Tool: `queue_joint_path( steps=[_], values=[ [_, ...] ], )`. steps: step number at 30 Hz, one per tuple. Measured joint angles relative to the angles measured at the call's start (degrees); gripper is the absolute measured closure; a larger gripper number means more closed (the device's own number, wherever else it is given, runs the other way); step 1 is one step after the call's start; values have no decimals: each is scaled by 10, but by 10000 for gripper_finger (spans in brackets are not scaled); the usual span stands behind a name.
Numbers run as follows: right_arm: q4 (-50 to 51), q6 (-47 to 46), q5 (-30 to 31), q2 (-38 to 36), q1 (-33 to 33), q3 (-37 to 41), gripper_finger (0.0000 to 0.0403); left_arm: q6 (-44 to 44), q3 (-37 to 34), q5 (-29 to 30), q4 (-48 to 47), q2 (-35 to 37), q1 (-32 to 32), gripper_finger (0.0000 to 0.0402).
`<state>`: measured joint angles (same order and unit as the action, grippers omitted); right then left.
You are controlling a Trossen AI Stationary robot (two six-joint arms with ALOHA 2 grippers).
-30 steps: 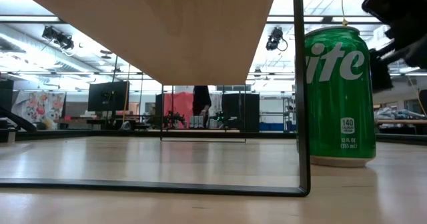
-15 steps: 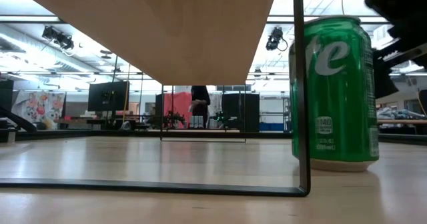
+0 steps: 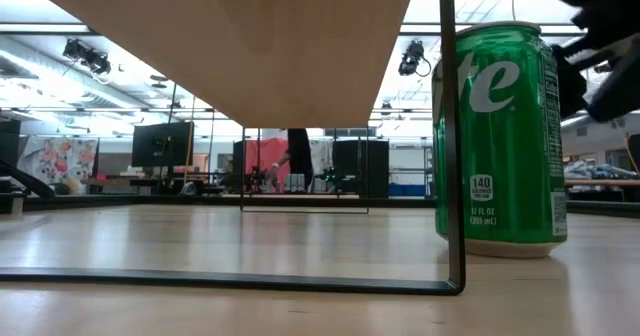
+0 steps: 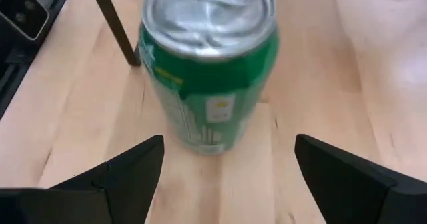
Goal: Place canned beverage on shelf
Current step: Put the green soda can on the shelf
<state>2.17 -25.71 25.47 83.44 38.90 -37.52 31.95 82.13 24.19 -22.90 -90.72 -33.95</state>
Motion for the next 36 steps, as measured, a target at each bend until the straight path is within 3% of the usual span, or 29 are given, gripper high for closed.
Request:
queue_joint_path(
  steps=[7, 15, 19, 25, 30, 36],
  values=[
    [-15, 17, 11, 27, 8, -7, 47, 1, 0, 16, -46, 0, 0, 162],
    [-153, -2, 21, 99, 4, 24, 8, 10, 0, 17, -66, 0, -4, 162],
    [-227, -16, 32, 132, -6, 36, 7, 10, 0, 17, -69, 0, -3, 162],
    [-251, 10, 33, 149, -15, 36, 24, 19, 0, 10, -81, 0, -2, 162],
    [-264, 39, 33, 142, -16, 35, 63, 20, 0, 6, -86, 0, -5, 162],
    [-186, 63, 33, 80, -18, 36, 104, 15, 0, 12, -83, -14, -3, 162]
  ],
)
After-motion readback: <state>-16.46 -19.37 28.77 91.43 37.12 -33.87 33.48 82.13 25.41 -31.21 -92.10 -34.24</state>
